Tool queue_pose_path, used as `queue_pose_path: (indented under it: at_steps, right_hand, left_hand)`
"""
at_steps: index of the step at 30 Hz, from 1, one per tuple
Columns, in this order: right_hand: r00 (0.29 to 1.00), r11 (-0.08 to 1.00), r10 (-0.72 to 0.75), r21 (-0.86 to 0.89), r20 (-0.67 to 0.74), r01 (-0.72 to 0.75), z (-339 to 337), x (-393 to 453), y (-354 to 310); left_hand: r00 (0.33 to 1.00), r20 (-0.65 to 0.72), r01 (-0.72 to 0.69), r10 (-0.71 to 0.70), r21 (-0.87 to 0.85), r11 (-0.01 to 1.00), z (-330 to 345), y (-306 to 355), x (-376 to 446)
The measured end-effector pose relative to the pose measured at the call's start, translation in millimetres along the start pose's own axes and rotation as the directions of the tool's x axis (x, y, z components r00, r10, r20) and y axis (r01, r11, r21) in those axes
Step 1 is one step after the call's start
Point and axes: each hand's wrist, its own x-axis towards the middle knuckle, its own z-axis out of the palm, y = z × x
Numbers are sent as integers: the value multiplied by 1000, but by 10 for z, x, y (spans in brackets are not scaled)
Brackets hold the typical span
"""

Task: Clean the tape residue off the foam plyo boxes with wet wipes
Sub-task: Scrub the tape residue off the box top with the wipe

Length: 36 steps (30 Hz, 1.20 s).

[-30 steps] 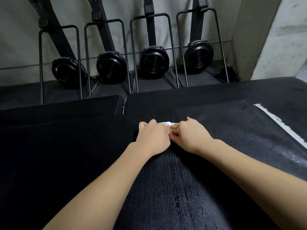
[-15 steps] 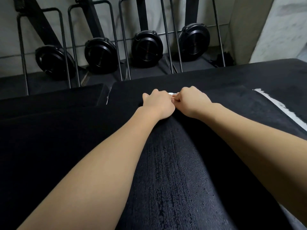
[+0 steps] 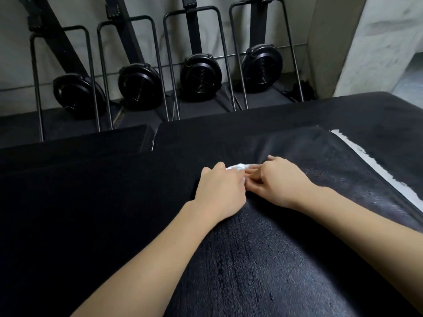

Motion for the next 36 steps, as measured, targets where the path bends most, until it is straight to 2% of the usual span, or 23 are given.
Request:
queue_pose_path:
  at_steps: [3,6,11,15,20,24,30,33,36]
  right_hand:
    - [999,1000,-7,-18,36,8,-34,40,1]
    - [999,999,30,41,12,-31,-51,250,43]
    - [984,979,172,117,-40,-166,-6,759,178]
    - [971,953,236,204,-25,-226,-6,1025,252]
    - [985,969,167,194,-55,-153,-53,808,196]
    - [991,973,135,192,-12,-130,-154,312,98]
    - [999,978,28,208,-32,-21,-75,-328,26]
    - [997,971,21,241,-68,-4,-167,-287,27]
    - [998,982,8,189,-56,3,-154,-15,63]
  left_hand:
    - [999,-24,25,-25,-2,1000,-14,-18,28]
    - [998,-16,53,-53,-15,999,-23,-86,237]
    - [989,73,129,-129,10,992,16,-197,798]
    - [974,123,196,-191,-27,980,74,-255,1084]
    - [985,103,140,-135,-39,989,26,-182,849]
    - [991,110,84,-80,-28,996,-72,-74,390]
    - [1000,31,-2,3,-36,999,-26,-75,-283]
    - [1000,3,-28,28,12,1000,-43,-80,-245]
    - [1000,-7,-29,30,65,997,-45,-101,-23]
